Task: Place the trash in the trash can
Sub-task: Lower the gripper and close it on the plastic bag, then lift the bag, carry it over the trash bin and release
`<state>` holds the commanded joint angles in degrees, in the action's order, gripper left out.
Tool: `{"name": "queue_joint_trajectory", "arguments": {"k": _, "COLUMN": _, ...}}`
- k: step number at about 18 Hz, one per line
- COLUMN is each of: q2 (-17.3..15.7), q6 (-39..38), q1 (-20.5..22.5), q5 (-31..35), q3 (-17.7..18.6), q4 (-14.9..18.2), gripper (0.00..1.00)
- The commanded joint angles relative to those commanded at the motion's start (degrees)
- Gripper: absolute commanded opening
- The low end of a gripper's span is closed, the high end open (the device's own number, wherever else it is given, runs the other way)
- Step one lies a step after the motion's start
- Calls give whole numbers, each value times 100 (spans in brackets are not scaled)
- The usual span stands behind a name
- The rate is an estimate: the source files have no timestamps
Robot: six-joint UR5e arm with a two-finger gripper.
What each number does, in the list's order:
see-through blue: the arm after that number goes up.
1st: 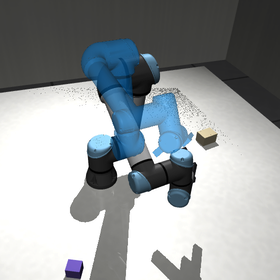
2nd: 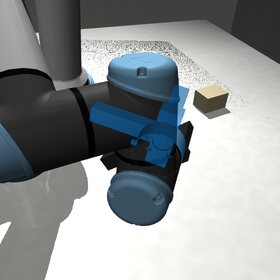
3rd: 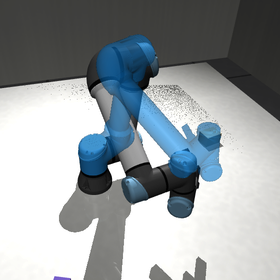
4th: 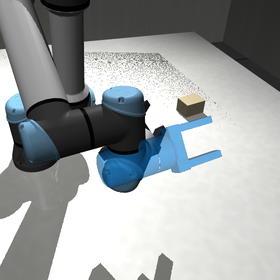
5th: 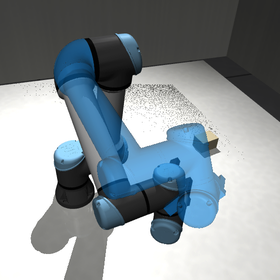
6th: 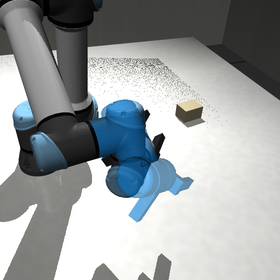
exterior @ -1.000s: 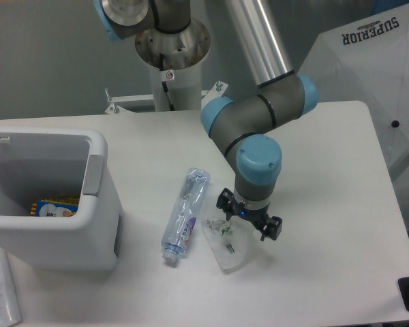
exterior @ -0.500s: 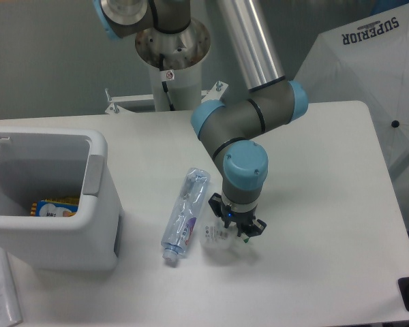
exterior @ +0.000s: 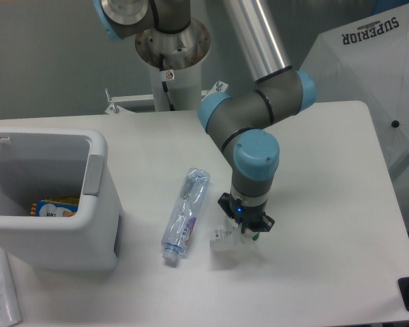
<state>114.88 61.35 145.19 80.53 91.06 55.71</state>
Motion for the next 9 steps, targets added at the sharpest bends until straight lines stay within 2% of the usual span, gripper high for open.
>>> {"name": "queue_joint_trajectory", "arguments": {"k": 2, "q2": -132, "q6": -87, "q1": 53, "q5": -430, "q3": -255, "q4": 298, "gripper": 0}}
{"name": "queue_joint_trajectory", "arguments": {"k": 5, "q2": -247, "q6": -657, "q1": 36, "q5": -976, "q3": -755, "q4": 712, "gripper": 0}}
{"name": "queue_joint_trajectory", "arguments": {"k": 7, "q2": -352, "q6": -992, "q1": 0, "q5": -1336, "q3": -993, "q4": 809, "gripper": 0}}
{"name": "queue_joint_trajectory", "arguments": {"k": 9, "q2": -580, "q6": -1282, "q1": -17, "q5": -1723, "q3": -1020, "q4": 810, "gripper": 0}}
